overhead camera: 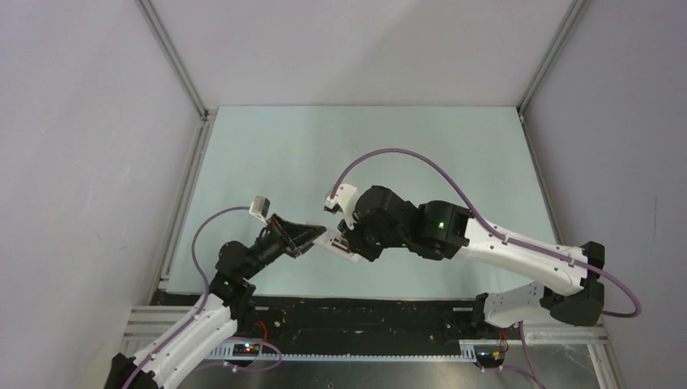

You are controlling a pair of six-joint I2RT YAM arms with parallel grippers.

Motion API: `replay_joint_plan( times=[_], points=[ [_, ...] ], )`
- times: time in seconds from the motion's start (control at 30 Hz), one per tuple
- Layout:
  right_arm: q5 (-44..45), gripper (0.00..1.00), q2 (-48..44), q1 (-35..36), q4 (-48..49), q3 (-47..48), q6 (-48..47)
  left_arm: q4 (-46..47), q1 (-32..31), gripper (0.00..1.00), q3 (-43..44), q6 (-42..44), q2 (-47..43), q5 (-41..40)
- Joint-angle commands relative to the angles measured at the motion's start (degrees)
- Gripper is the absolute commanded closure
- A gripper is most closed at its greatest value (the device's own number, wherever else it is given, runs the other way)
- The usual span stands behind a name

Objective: Load the batteries into the remote control
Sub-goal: Load the battery into the remote control.

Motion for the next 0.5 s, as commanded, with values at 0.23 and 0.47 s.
replay_joint_plan(
  times=[0.23,0.47],
  points=[
    [-1.63,0.92,3.48,-0.12,-6.7,6.58,1.02,-0.98,-0.24,1.0,2.59,5.02,0.41,0.92],
    [-1.17,0.91,8.46,-0.01,-10.49,10.23,0.71,-2.77,-0.22,1.0,3.1,6.69,0.73,0.95]
  ],
)
